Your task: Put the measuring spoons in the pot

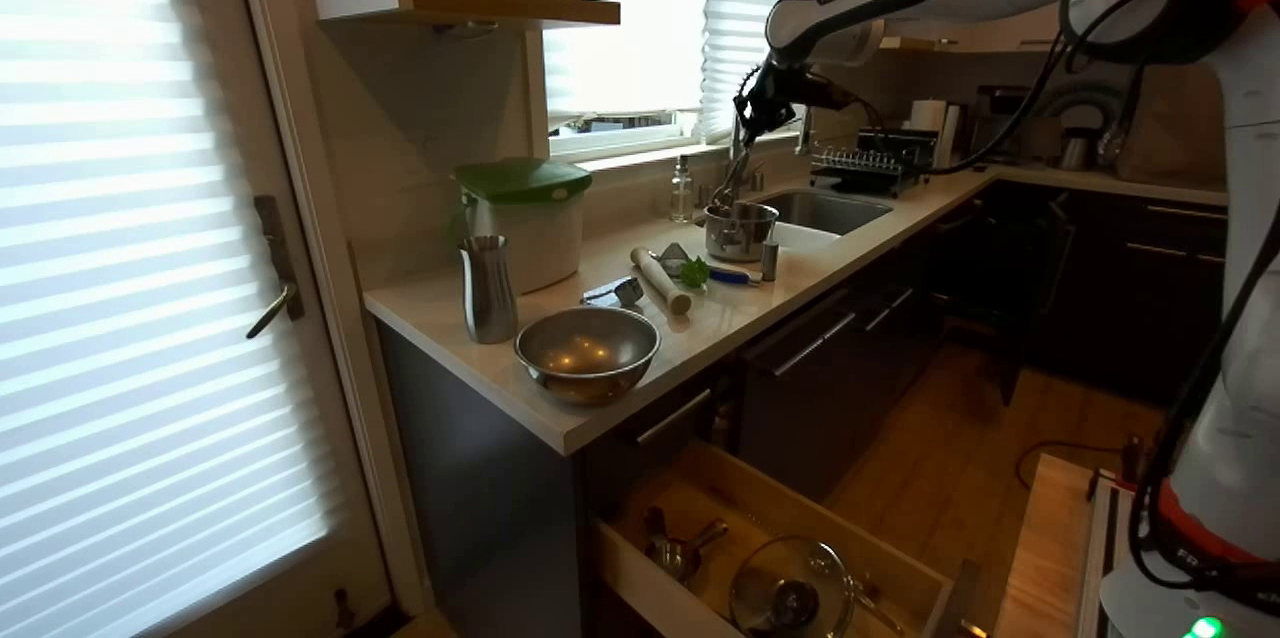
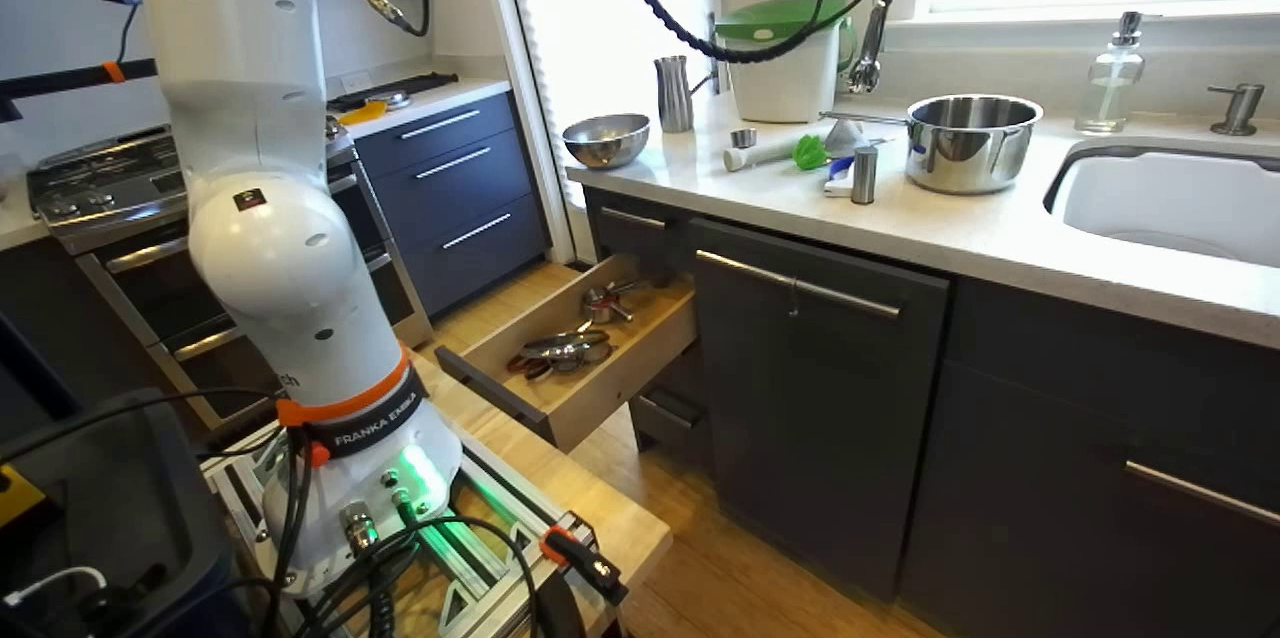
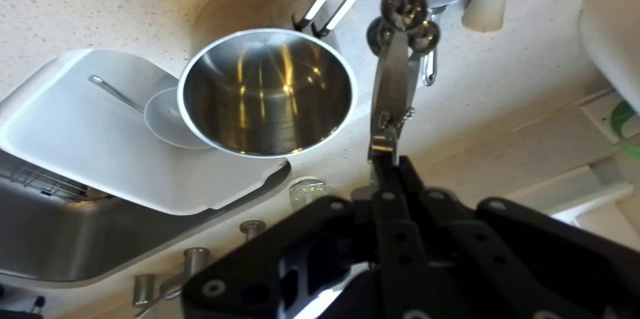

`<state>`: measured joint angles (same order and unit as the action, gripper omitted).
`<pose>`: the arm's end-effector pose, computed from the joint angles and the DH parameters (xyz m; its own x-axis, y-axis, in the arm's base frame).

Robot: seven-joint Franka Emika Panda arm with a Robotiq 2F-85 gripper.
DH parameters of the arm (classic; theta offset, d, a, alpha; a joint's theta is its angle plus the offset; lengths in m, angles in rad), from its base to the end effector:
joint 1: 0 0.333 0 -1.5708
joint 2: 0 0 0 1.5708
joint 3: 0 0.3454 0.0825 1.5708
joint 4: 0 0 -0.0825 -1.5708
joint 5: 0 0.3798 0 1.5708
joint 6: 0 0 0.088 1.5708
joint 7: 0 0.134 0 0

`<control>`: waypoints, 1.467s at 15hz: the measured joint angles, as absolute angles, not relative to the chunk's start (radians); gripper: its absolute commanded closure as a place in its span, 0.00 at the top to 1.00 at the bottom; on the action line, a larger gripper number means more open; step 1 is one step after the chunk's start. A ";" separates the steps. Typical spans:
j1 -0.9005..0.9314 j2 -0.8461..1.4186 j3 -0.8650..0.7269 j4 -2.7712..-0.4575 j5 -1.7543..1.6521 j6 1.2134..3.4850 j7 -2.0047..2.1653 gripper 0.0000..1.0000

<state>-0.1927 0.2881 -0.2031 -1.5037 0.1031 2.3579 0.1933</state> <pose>0.6645 -0.2527 0.5756 0.6713 -0.5259 0.5223 -0.5369 -0.8308 -0.1464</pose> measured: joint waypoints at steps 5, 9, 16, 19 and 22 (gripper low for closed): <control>-0.219 0.445 -0.231 -1.361 0.103 2.375 0.314 0.01; -0.237 0.556 -0.246 -1.208 0.104 2.362 0.413 0.01; -0.242 0.708 -0.261 -1.018 0.090 2.241 0.494 0.01; -0.225 0.729 -0.260 -1.005 0.066 2.154 0.445 0.01; -0.204 0.725 -0.268 -1.004 -0.002 2.048 0.378 0.29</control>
